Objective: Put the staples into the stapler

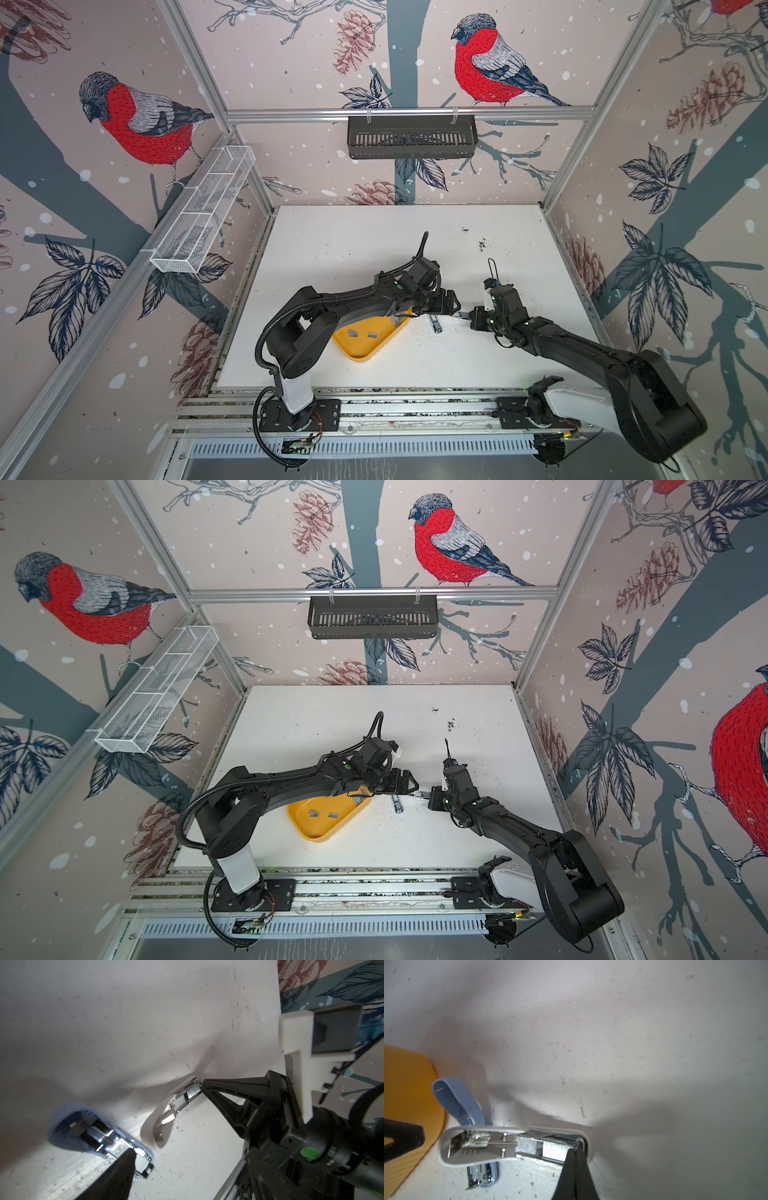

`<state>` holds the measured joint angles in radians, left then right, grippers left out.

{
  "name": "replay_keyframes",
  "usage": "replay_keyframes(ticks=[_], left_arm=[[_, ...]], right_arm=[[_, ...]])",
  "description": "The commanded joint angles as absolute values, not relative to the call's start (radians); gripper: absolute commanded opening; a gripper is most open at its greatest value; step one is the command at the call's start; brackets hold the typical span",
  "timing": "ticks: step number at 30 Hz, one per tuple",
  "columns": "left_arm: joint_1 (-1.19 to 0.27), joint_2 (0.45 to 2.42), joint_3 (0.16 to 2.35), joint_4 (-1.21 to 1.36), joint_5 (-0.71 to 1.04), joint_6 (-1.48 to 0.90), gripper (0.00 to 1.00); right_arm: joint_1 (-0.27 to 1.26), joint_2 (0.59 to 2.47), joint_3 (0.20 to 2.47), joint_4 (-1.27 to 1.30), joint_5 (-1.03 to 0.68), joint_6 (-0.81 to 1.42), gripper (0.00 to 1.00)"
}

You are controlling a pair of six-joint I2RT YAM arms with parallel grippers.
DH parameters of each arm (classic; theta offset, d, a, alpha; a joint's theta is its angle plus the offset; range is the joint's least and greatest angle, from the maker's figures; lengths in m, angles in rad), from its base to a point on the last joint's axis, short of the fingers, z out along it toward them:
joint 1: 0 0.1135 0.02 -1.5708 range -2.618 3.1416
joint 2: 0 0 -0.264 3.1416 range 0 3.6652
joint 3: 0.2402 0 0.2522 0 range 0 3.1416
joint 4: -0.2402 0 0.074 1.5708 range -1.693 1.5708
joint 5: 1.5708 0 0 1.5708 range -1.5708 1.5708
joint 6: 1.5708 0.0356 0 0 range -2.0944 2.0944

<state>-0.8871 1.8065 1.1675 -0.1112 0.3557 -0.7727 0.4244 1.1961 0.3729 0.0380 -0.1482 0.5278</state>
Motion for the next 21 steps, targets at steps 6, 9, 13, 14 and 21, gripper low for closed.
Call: replay_keyframes(ticks=[6,9,13,14,21], left_arm=[[-0.894,1.842,1.174,-0.085,0.344,-0.801,0.81],[-0.902,1.860,1.193,-0.104,0.346,-0.795,0.79],[-0.903,1.873,1.193,-0.111,0.341,-0.795,0.79],[-0.903,1.876,1.193,-0.113,0.340,-0.793,0.79],[-0.903,1.881,1.191,-0.090,0.357,-0.800,0.72]], right_arm=[[0.435,1.199,0.380,0.046,-0.133,0.532,0.05],[0.437,1.202,0.381,0.044,-0.129,0.532,0.05],[0.438,1.200,0.381,0.043,-0.126,0.531,0.05],[0.438,1.198,0.382,0.043,-0.125,0.533,0.05],[0.444,1.201,0.383,0.041,-0.117,0.531,0.05]])
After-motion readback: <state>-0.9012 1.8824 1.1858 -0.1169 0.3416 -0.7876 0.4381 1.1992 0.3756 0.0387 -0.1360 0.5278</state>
